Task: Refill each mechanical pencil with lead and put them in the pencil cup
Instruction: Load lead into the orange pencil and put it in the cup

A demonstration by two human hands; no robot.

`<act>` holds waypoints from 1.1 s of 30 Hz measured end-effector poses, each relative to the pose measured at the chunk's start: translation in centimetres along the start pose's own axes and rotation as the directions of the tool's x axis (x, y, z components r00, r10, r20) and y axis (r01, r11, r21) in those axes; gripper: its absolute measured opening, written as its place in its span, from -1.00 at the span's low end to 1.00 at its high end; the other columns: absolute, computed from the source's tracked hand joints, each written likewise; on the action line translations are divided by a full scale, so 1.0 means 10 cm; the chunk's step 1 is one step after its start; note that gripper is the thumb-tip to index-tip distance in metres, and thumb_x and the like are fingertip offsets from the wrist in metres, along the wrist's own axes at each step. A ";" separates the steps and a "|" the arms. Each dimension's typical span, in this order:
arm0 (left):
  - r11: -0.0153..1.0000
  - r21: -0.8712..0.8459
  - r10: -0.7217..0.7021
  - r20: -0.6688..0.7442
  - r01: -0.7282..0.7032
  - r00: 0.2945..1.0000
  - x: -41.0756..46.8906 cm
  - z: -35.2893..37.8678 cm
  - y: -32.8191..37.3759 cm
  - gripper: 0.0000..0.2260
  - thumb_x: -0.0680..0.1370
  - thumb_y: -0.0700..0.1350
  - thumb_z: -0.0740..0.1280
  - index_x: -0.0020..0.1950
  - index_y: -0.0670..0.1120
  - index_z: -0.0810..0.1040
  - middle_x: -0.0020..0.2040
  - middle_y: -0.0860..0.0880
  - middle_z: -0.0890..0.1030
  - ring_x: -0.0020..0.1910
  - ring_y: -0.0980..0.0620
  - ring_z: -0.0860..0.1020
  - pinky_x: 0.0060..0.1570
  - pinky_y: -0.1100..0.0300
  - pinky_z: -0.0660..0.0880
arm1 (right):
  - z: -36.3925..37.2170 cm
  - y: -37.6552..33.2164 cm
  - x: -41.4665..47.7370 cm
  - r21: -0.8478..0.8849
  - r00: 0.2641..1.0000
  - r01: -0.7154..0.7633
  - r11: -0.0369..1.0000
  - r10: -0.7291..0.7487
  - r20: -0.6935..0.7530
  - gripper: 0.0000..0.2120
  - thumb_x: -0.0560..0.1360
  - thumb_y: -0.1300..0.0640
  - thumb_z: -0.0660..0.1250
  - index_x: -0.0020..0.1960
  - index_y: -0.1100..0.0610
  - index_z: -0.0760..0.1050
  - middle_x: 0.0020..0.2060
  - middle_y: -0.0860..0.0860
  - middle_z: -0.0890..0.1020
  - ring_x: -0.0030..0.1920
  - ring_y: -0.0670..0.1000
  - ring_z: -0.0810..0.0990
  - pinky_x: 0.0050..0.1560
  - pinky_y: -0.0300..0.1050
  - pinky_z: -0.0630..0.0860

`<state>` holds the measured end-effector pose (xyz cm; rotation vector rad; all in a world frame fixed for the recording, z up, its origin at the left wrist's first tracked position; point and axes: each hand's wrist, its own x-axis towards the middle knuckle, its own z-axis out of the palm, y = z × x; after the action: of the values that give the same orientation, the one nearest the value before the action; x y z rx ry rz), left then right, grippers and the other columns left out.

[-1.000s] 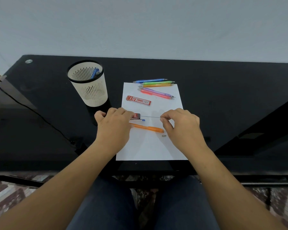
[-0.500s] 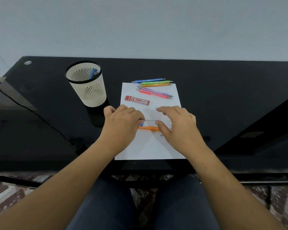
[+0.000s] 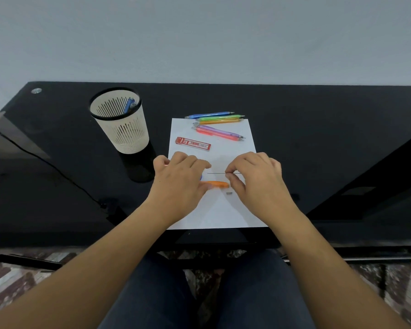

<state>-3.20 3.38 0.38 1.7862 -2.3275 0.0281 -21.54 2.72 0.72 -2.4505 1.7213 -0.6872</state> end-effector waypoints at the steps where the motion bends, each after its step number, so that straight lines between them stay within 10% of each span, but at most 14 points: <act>1: 0.999 0.035 -0.012 0.048 0.010 0.999 0.01 0.02 -0.01 -0.66 0.59 0.16 0.19 0.34 0.15 0.43 0.27 0.16 0.46 0.31 0.05 0.29 0.16 0.04 0.11 | -0.01 0.03 -0.01 -0.011 1.000 -0.015 1.000 0.015 -0.009 -0.96 0.50 0.09 0.34 -0.07 -0.01 0.57 -0.05 -0.11 0.58 0.04 -0.02 0.47 0.12 -0.09 0.20; 11: 0.999 0.051 0.018 -0.193 -0.009 0.981 -0.04 0.17 -0.07 -0.94 0.49 -0.01 0.42 -0.07 0.07 0.66 -0.05 0.11 0.61 0.07 -0.03 0.42 -0.07 0.07 0.11 | -0.04 0.11 -0.14 -0.021 0.993 -0.110 0.994 0.110 -0.040 -0.96 0.50 0.10 0.35 -0.07 0.00 0.57 -0.05 -0.09 0.59 0.05 0.01 0.48 0.13 -0.08 0.20; 33: 0.995 -0.015 -0.098 -0.360 0.099 0.928 -0.29 0.15 -0.21 -0.92 0.47 -0.11 0.46 -0.06 -0.01 0.63 -0.11 0.06 0.66 -0.11 0.00 0.60 -0.08 0.07 0.11 | -0.01 0.07 -0.17 -0.006 0.997 -0.076 0.997 0.076 -0.026 -0.96 0.48 0.09 0.38 -0.08 -0.04 0.58 -0.06 -0.11 0.59 0.02 0.00 0.50 0.13 -0.04 0.23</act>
<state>-0.72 5.34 -1.78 1.7263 -1.9792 0.3174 -22.61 3.98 0.04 -2.3764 1.8188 -0.7087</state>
